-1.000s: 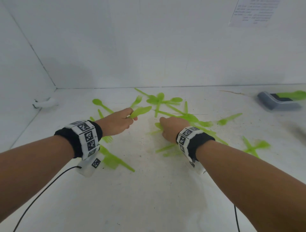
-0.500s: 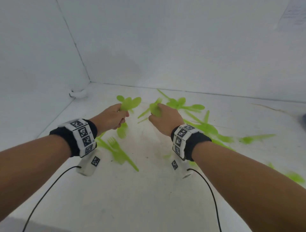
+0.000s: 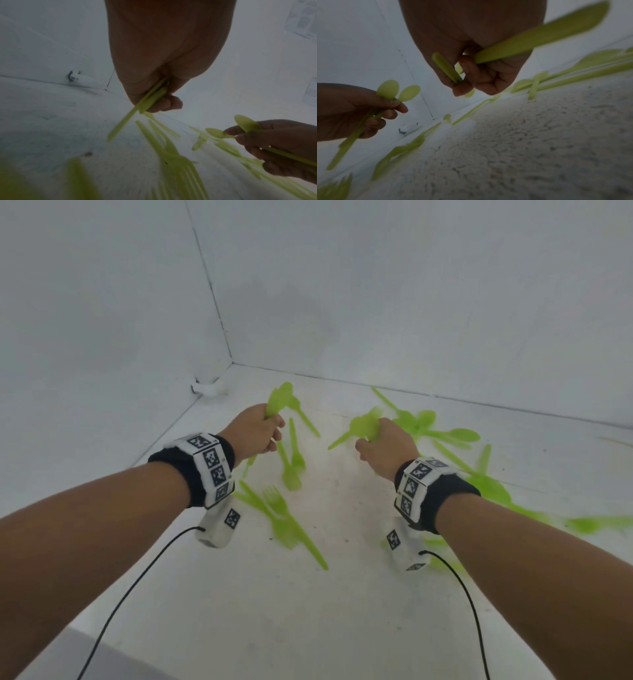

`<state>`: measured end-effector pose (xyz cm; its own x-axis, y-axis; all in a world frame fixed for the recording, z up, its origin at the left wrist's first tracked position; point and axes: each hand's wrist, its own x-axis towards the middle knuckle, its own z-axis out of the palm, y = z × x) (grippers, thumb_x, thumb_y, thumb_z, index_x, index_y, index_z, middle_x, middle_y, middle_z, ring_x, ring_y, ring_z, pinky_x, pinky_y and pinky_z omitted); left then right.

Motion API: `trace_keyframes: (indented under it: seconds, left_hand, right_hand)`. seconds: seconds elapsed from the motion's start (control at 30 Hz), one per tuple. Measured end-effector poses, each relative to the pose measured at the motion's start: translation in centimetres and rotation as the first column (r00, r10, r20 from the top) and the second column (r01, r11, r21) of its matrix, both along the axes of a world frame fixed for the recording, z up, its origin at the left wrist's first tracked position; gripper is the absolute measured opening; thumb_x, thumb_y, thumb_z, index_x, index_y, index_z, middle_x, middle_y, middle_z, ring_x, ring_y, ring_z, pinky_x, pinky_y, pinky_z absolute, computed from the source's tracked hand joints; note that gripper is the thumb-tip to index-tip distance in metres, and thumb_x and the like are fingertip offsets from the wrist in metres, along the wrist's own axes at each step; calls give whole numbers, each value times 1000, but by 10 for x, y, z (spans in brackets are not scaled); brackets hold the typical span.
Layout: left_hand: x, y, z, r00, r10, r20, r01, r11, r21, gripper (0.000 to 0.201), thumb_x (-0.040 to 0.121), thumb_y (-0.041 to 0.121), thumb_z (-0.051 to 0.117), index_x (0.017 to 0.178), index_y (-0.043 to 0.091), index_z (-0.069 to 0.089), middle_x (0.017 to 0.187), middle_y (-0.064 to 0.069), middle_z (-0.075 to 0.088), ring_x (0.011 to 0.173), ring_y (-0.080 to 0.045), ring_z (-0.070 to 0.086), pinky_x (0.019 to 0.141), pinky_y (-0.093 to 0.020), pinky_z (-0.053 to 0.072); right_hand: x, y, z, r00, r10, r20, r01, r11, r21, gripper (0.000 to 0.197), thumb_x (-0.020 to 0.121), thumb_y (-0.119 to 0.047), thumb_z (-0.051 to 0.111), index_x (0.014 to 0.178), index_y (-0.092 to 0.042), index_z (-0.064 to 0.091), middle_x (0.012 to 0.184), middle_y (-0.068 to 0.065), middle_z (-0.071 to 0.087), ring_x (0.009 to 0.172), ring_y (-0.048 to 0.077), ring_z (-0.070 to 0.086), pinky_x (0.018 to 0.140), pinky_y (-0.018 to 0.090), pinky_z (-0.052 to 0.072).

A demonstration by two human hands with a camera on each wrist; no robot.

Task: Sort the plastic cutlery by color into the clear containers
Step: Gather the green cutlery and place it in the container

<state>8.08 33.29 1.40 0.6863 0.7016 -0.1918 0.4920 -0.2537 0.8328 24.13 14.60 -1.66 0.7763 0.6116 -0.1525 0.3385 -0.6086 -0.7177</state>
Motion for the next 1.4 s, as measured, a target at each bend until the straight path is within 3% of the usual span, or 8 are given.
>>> trace_keyframes:
  seconds: [0.27,0.43,0.6,0.73,0.83,1.0,1.2,1.4]
  left_hand:
    - [48,43,-12,916,-240,-321,370,814,448,30,103,34,47,113,9,60,107,-10,64,102,-32,58,83,-36,41]
    - [77,48,-33,720,-320,-616,655,606,451,44,104,45,43,136,17,51,133,-19,50,117,-40,57,95,-41,46]
    - [86,41,-42,730,-346,-589,667,548,505,44,104,51,37,131,18,47,127,-15,50,111,-38,58,90,-42,46]
    - [89,36,-42,741,-374,-558,658,574,488,44,99,52,48,122,15,49,120,-11,55,107,-35,58,91,-43,49]
    - [91,35,-44,753,-439,-490,645,638,421,23,100,27,54,113,11,43,111,-15,63,96,-35,61,83,-43,51]
    - [85,25,-41,817,-447,-365,569,732,376,36,99,22,49,132,12,37,96,-10,63,86,-32,62,80,-43,52]
    - [77,9,-31,762,-519,-388,644,669,370,47,99,25,49,144,19,40,110,-6,63,100,-27,60,89,-40,50]
    - [76,-14,-26,755,-555,-349,655,613,442,11,100,23,46,105,14,44,76,-3,54,68,-23,50,58,-36,36]
  right_hand:
    - [-3,20,-13,991,-133,-25,131,989,-68,46,90,-31,60,129,-12,43,103,12,70,98,34,67,85,48,57]
    - [-1,16,-19,979,-205,-20,200,969,-147,38,93,-30,57,124,-9,49,105,12,70,100,33,65,89,46,55]
    - [10,8,-12,951,-307,36,309,940,-141,52,97,-35,57,139,-9,41,118,9,56,108,33,57,88,35,46]
    - [27,5,-10,934,-333,131,353,919,-176,42,97,-31,56,127,-7,40,101,12,56,89,32,53,75,37,46]
    - [40,-5,-11,926,-325,192,368,889,-272,33,99,-31,54,120,-7,43,97,9,53,87,32,53,73,36,43]
    - [59,-17,-15,940,-253,229,329,853,-406,29,99,-38,56,105,-13,45,94,5,52,81,28,53,68,33,41]
    - [65,-19,-16,947,-259,189,315,864,-392,28,93,-38,61,100,-13,51,81,0,51,65,16,49,55,29,37]
    - [67,-31,-6,934,-340,107,357,888,-292,31,91,-37,62,79,-10,52,73,2,55,60,18,47,58,30,39]
